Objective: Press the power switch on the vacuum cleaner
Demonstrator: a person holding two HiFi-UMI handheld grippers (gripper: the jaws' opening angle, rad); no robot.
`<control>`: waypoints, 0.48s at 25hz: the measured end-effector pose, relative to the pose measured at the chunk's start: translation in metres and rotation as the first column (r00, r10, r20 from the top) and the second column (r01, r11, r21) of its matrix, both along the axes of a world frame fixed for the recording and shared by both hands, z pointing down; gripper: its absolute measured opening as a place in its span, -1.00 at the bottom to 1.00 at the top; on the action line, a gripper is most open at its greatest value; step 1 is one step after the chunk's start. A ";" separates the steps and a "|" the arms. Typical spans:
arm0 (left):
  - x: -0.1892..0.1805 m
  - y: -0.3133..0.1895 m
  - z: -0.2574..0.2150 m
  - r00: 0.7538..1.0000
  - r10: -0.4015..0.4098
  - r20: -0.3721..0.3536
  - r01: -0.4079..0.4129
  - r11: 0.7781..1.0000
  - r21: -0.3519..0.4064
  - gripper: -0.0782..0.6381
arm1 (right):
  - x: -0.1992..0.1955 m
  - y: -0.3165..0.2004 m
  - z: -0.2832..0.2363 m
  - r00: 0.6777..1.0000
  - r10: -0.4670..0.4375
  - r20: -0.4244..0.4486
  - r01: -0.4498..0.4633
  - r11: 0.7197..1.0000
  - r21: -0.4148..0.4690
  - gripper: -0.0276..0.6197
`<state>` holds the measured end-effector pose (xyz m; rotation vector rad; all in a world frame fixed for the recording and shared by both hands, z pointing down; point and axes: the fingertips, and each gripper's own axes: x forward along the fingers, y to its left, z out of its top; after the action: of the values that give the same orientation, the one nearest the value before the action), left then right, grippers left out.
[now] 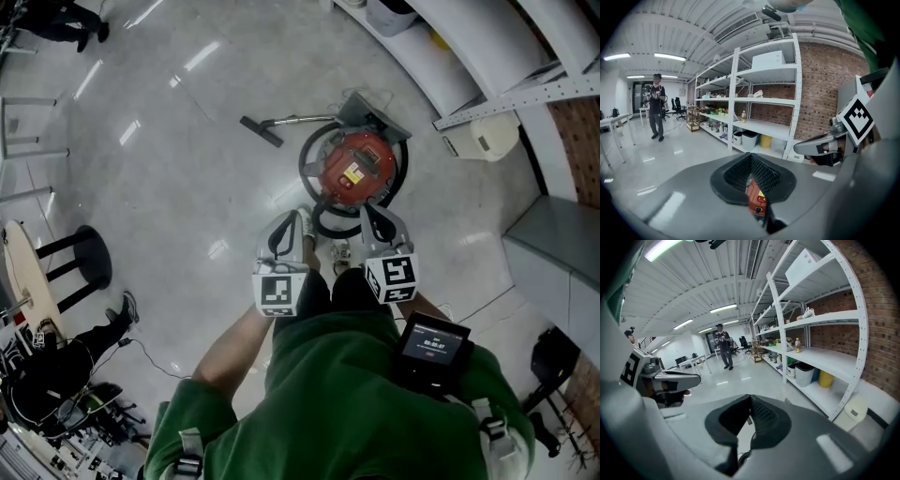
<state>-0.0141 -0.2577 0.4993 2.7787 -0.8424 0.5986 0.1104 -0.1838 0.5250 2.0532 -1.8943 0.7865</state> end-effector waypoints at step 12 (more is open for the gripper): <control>0.000 -0.034 0.060 0.998 0.033 0.047 -0.028 0.994 -0.108 -0.76 | 0.008 -0.029 0.059 0.999 0.034 -0.031 -0.037 0.996 -0.082 -0.91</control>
<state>-0.0137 -0.2922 0.5592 2.6945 -0.7548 0.6985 0.1186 -0.2123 0.5841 2.0424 -1.7835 0.8247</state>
